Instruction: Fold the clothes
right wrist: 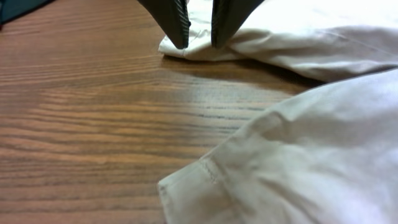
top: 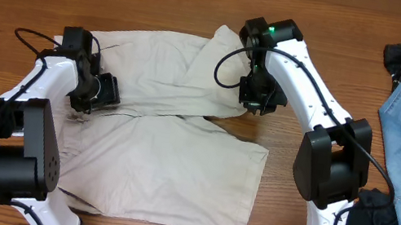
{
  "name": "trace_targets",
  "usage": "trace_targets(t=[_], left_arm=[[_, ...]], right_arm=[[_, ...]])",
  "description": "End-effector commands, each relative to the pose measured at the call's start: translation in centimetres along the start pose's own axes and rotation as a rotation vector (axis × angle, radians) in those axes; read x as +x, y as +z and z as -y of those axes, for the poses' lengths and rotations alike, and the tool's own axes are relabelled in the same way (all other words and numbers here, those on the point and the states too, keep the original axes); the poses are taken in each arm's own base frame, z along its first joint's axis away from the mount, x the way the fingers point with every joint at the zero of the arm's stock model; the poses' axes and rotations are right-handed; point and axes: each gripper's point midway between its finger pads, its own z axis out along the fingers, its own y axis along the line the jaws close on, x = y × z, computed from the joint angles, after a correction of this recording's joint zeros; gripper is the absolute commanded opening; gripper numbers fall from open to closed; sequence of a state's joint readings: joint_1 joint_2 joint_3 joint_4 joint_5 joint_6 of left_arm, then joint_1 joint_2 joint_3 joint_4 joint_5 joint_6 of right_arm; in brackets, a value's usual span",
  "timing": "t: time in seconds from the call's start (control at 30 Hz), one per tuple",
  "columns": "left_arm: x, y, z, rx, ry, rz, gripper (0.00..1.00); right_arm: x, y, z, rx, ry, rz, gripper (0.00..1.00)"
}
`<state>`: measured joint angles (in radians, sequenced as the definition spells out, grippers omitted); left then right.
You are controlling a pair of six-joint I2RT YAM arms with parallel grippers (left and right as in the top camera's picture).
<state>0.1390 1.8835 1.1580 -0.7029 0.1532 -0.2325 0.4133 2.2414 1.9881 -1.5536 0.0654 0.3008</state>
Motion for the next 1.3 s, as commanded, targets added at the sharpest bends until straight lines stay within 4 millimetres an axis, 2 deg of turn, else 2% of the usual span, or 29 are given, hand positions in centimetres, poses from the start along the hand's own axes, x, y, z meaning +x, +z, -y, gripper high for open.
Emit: trace_targets(t=[0.0, 0.03, 0.1, 0.2, 0.3, 0.4, 0.47, 0.63, 0.9, 1.07, 1.27], left_arm=[[0.8, 0.8, -0.3, -0.014, 0.017, -0.034, 0.65], [0.8, 0.8, -0.3, -0.014, 0.017, -0.034, 0.66], [0.8, 0.8, -0.3, -0.014, 0.018, -0.035, 0.67], [0.9, 0.8, -0.3, -0.014, 0.017, -0.036, 0.67], [0.9, 0.8, -0.4, -0.015, 0.017, -0.038, 0.68], [1.0, 0.8, -0.4, -0.016, 0.017, -0.042, 0.69], [1.0, 0.8, -0.4, -0.016, 0.017, -0.042, 0.70], [1.0, 0.8, -0.4, -0.016, 0.016, -0.042, 0.70], [1.0, 0.8, -0.4, -0.016, 0.016, -0.042, 0.70], [1.0, 0.8, -0.4, -0.016, 0.016, -0.041, 0.70], [1.0, 0.8, -0.4, -0.016, 0.016, -0.041, 0.70]], right_arm=[[-1.8, -1.5, 0.3, -0.017, 0.033, 0.098, 0.32], [-2.6, -1.5, 0.3, -0.028, 0.039, 0.127, 0.45], [-4.5, -1.8, 0.3, -0.055, 0.045, 0.197, 0.54], [-7.3, -2.3, 0.2, -0.115, -0.006, 0.291, 0.52], [-8.5, -1.7, 1.7, -0.139, 0.003, 0.293, 0.50], [-8.2, -0.2, 3.8, -0.158, 0.054, 0.233, 0.49], [-7.8, 0.6, 4.0, -0.230, 0.059, 0.195, 0.46], [-6.4, 0.9, 1.9, -0.428, -0.091, 0.145, 0.46], [-5.3, 2.7, 0.7, -0.429, -0.245, 0.133, 0.53], [-5.6, 3.8, 0.2, -0.425, -0.258, 0.148, 0.54], [-7.3, 4.2, -0.1, -0.424, -0.293, 0.231, 0.53]])
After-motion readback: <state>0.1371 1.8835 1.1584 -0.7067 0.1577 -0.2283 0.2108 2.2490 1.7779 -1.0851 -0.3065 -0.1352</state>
